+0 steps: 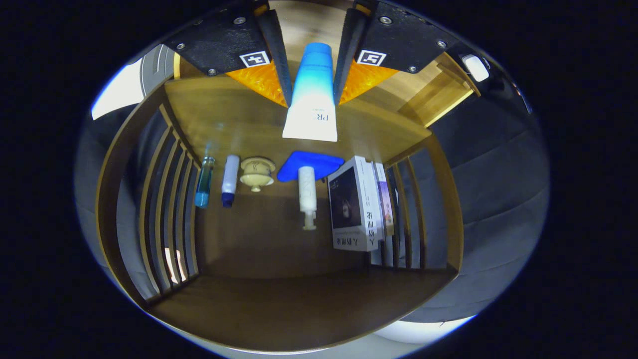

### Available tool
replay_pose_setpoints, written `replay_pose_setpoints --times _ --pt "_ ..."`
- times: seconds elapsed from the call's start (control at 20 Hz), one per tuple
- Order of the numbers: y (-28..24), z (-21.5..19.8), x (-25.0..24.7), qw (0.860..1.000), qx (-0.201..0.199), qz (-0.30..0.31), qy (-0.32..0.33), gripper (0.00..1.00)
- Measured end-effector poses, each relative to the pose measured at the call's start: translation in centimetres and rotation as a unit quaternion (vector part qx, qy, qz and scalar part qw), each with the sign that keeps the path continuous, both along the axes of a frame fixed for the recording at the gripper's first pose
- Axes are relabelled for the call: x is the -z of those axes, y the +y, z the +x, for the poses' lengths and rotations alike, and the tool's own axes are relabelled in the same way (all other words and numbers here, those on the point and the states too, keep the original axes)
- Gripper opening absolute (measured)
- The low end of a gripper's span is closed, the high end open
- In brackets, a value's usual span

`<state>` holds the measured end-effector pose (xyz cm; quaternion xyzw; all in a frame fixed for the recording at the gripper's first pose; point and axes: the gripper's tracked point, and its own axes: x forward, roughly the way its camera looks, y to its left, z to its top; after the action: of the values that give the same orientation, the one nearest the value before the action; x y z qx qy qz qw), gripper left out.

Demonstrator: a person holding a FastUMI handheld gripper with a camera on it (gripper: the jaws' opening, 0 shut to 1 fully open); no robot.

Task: Pull open the drawer, take out the items inside it, and place them on the countertop above the cabinet.

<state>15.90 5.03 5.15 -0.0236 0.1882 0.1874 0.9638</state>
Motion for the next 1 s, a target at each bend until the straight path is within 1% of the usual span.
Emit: replay_pose_setpoints --times 0.15,0.35,0.6,0.7,0.9,1.0 --pt "-0.6 2.5 -0.9 1.0 0.021 -0.012 -0.006 0.49" --pt "-1.3 5.4 -0.3 0.997 0.063 0.023 0.024 0.49" --pt "-1.8 7.3 2.0 0.994 0.08 0.03 0.069 0.5" --pt "-2.3 8.1 2.5 0.992 0.095 0.033 0.079 0.49" --pt "-2.8 8.8 4.7 0.99 0.107 0.001 0.09 0.49" --pt "-3.2 9.1 5.7 0.988 0.126 -0.007 0.084 0.5"
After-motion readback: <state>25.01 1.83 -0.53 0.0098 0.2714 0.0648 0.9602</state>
